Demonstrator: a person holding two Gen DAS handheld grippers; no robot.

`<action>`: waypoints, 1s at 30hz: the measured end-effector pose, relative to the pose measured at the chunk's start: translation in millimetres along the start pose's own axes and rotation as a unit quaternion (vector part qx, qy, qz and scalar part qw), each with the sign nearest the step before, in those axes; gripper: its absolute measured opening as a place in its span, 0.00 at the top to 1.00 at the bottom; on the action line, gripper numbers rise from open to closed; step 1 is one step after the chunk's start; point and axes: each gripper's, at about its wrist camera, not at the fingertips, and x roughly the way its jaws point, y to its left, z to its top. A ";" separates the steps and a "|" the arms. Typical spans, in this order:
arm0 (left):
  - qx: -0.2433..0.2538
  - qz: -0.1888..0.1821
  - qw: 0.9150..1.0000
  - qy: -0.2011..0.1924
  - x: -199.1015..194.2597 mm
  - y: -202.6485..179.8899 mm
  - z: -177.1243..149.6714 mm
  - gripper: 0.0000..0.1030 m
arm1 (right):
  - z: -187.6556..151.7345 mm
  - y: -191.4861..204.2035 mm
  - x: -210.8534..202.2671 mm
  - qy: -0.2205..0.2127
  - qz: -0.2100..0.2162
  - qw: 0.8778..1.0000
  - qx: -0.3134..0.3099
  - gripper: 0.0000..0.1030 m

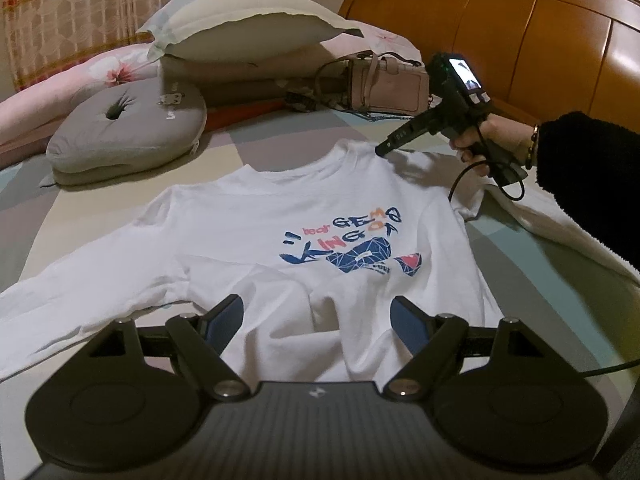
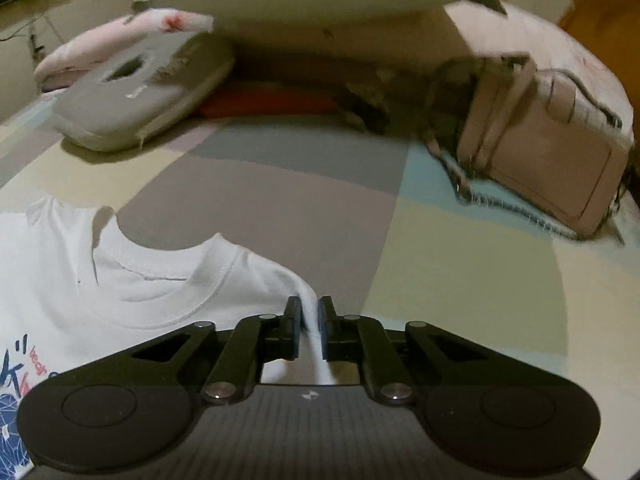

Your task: Fold clothes

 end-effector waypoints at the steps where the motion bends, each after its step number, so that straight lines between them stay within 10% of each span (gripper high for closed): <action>1: 0.000 0.000 1.000 0.000 -0.6 0.2 -0.1 0.21 | -1.1 1.2 -1.0 0.002 -0.006 1.000 -0.003 0.82; 10: 0.004 -0.003 1.000 -0.002 -12.2 -6.6 -0.3 0.21 | -40.0 -25.8 -93.8 -0.020 0.001 0.997 0.074 0.71; 18: 0.018 -0.011 1.000 0.007 -25.9 -26.9 -4.7 0.21 | -160.7 -48.1 -203.0 -0.015 -0.037 0.986 0.164 0.58; 30: 0.063 -0.027 0.997 0.032 -34.6 -84.2 -5.8 0.21 | -301.6 -124.7 -298.2 -0.015 -0.180 0.934 0.307 0.58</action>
